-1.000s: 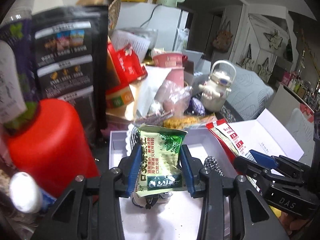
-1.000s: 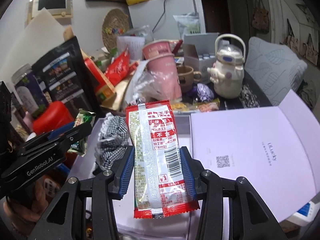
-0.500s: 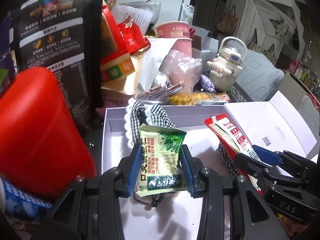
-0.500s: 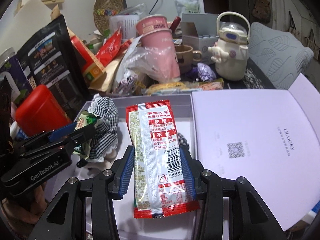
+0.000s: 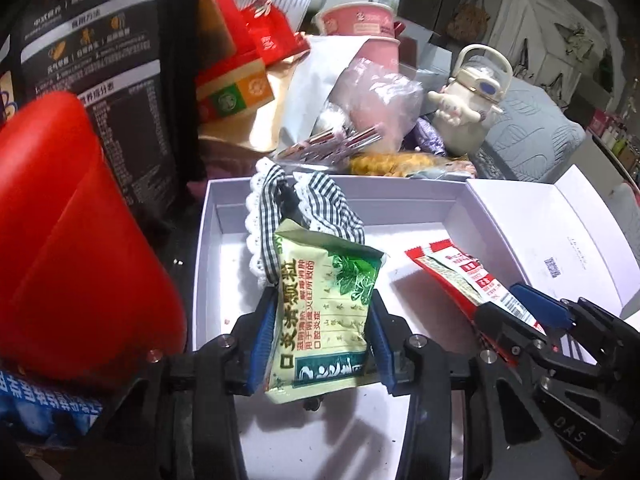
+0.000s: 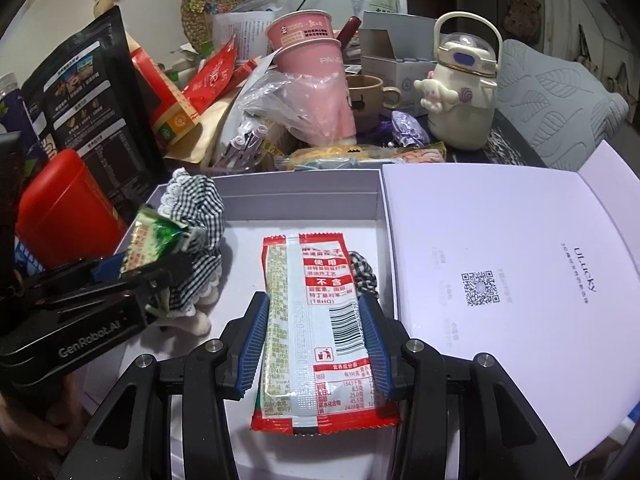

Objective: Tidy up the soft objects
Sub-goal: 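Lower both packets into the box and open both grippers, then withdraw both grippers from the box back toward the table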

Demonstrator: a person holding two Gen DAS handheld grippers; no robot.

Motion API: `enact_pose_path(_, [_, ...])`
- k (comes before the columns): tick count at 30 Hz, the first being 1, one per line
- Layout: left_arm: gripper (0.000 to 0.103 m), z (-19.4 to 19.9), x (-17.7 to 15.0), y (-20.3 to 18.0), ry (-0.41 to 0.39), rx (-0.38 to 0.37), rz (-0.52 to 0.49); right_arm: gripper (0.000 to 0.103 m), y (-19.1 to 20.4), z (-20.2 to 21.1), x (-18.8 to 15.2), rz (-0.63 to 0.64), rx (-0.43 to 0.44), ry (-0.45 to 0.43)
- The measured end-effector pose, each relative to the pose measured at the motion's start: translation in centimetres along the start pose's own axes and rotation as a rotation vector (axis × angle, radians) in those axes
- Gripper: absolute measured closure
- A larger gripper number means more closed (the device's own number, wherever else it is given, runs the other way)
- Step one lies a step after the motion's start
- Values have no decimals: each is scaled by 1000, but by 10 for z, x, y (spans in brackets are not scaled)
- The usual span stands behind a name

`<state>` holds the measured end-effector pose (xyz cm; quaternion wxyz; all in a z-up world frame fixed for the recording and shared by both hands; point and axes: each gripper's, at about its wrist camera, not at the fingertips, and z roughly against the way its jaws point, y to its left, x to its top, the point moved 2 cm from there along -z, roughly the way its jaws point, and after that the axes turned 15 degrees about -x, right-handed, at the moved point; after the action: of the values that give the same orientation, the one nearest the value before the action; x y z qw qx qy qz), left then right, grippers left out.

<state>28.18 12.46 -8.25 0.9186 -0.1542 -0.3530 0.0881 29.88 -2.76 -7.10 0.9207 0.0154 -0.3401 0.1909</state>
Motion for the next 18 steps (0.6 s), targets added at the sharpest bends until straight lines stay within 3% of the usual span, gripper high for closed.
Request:
enact_pose_path(7, [60, 0, -1, -6, 32, 29, -33, 53, 2, 1, -1, 12, 3, 17])
enact_pose_path(11, [49, 3, 1, -12, 30, 52, -43, 53, 2, 8, 0, 19, 1, 11])
enact_pose_path(18, [48, 20, 3, -18, 6, 57, -48, 53, -1, 25, 3, 31, -7, -6])
